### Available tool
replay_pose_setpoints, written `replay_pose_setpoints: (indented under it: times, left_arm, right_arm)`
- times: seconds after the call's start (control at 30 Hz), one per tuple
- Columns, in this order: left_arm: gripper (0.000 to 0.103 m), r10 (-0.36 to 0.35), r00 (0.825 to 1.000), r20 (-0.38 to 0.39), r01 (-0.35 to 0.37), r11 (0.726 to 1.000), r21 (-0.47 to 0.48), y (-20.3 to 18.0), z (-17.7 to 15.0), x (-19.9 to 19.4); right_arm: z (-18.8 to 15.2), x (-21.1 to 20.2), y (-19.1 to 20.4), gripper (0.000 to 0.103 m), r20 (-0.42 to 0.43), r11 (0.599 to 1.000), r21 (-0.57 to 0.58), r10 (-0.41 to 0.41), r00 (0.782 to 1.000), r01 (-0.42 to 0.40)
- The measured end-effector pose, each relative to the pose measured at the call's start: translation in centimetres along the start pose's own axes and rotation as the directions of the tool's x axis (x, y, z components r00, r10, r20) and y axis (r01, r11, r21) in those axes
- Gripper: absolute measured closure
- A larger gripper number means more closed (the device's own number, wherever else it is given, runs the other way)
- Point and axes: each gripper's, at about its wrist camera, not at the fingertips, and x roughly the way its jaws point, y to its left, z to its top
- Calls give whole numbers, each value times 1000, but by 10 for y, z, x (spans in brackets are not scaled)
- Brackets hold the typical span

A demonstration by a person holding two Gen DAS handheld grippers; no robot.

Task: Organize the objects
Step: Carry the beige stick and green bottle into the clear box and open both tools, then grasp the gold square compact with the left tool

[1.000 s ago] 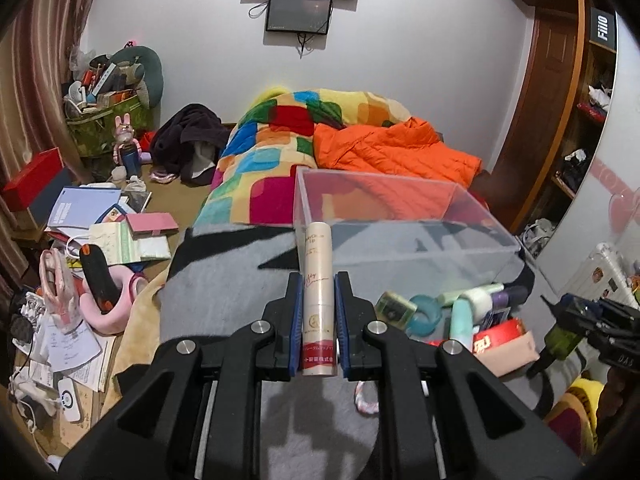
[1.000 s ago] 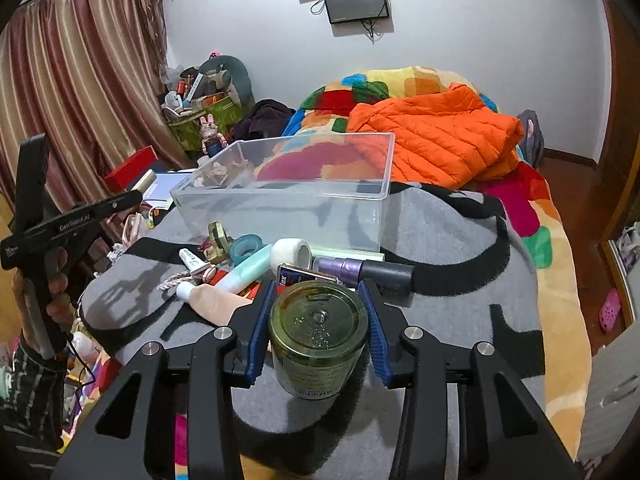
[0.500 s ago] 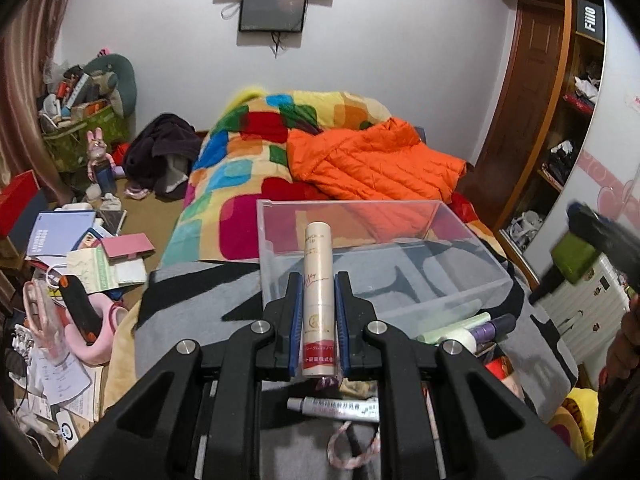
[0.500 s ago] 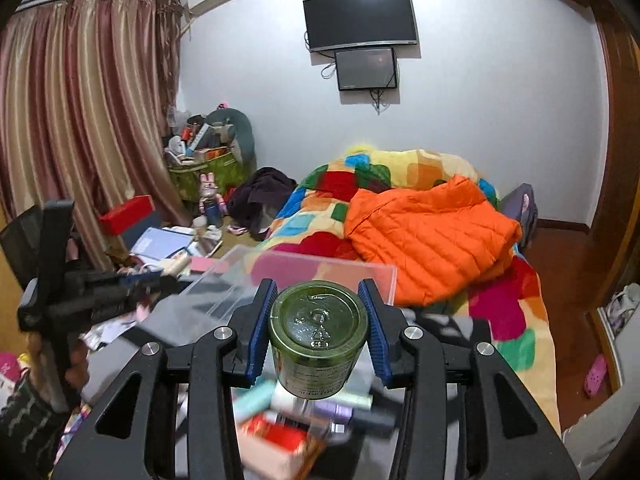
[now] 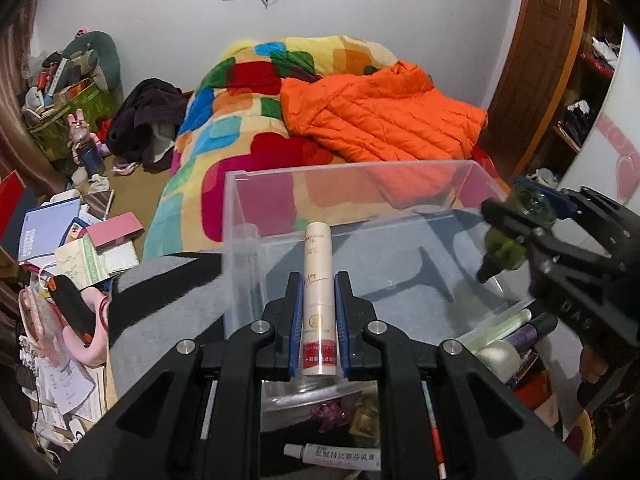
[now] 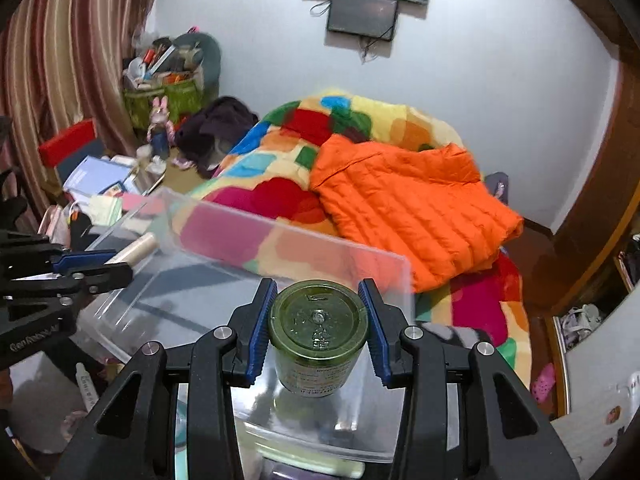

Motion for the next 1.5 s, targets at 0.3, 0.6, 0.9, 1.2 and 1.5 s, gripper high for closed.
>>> replay_pose_setpoints:
  times: [0.3,0.6,0.9,1.2,1.5]
  left_arm:
    - [83,-15,999,38,13,999,33,-8,-8,-21]
    - [50,-26,989,145,20,999,39,-8,-27,-69]
    - [39,-32,992,118,23,997,78,-18,-61,-70]
    - [39,-44,999,10,43,994,102,-27,-81,-32]
    - [40,-17,1000,-17,19,989,148,-35,-70,-8]
  right_arm:
    - [-2,-12,16,46,3,992,-30,122,993,-121]
    - [-13,-51,-4,39,38,984,21,174,984,-175]
    - [-54,-73,-39,38,14,987,72,143,990,-144]
    - [-105,-59,-56,35,-77,987,129,106,991,-95]
    - [-120,-19,-69,34,-164,955,254,198,966,-152]
